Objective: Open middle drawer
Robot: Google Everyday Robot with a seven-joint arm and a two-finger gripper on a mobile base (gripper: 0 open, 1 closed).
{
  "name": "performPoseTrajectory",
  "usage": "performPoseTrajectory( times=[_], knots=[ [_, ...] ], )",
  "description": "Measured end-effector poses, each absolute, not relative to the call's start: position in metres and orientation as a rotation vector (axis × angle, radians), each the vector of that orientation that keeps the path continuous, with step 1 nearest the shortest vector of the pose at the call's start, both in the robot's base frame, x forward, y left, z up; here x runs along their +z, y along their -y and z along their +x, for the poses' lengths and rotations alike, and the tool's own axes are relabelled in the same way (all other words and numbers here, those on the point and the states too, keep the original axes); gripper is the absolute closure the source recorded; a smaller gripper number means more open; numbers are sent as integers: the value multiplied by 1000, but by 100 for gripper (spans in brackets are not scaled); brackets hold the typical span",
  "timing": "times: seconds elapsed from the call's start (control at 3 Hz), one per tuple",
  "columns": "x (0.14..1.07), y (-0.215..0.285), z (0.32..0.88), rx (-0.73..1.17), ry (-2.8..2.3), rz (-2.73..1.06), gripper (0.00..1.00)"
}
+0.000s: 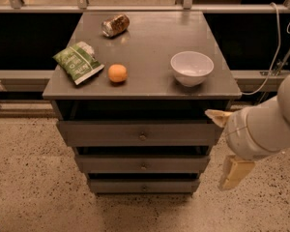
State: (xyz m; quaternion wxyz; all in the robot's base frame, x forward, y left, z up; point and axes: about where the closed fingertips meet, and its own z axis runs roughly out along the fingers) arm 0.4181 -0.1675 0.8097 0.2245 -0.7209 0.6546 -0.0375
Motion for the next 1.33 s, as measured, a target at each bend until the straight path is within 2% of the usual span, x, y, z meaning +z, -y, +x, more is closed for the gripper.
performPoseTrajectory(
  times=[0.33,0.67,1.0,1.33],
  knots=[
    [810,168,427,-173,-1714,-2031,0],
    [776,159,430,-49,-1742,-2062,0],
    [703,138,431,112,-1702,-2056,0],
    [636,127,432,189,-1588,-1981,0]
  ],
)
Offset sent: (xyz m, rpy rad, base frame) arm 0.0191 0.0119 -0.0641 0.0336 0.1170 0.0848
